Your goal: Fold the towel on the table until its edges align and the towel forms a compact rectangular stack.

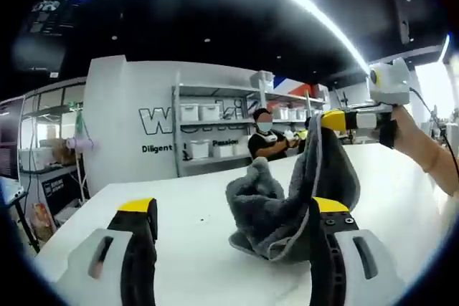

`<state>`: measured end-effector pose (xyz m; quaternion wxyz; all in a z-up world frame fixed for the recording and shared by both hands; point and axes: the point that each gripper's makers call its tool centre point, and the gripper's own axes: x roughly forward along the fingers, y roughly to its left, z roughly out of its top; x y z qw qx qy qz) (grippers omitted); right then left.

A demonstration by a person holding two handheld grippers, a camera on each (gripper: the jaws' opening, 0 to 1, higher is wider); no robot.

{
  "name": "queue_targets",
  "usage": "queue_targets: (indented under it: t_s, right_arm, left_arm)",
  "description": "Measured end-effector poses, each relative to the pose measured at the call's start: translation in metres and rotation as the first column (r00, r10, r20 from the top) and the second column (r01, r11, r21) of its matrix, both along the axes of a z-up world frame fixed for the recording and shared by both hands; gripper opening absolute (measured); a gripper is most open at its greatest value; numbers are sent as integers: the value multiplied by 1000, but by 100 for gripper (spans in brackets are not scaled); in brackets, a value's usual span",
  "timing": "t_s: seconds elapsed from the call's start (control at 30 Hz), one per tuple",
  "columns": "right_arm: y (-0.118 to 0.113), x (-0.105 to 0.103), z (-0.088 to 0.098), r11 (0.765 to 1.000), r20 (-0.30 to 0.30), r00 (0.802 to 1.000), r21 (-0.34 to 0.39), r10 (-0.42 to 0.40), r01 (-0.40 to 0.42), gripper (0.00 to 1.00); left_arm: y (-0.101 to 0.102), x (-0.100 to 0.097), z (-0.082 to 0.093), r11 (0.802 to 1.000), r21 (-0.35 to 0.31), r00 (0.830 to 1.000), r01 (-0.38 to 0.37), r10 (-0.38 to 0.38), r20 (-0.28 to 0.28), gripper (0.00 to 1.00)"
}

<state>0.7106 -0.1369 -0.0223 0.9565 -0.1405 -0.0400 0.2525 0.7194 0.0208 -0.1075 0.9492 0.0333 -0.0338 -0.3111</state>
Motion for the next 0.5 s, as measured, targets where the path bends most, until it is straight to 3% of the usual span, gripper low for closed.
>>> queue_targets:
  t_s: [0.1, 0.23, 0.3, 0.5]
  right_arm:
    - [1, -2, 11, 1000, 23, 1000, -4, 12, -12, 0]
    - [2, -5, 27, 997, 70, 998, -81, 0, 6, 0]
    - [4, -8, 32, 997, 75, 997, -82, 8, -2, 0]
    - [6, -9, 52, 990, 120, 993, -142, -1, 18, 0]
  left_arm:
    - [-6, 6, -8, 999, 31, 1000, 17, -17, -4, 85]
    - [-7, 11, -17, 997, 75, 1000, 23, -22, -3, 85]
    - [-4, 12, -18, 997, 77, 1000, 22, -22, 0, 85]
    - [-3, -1, -16, 993, 106, 999, 50, -52, 16, 86]
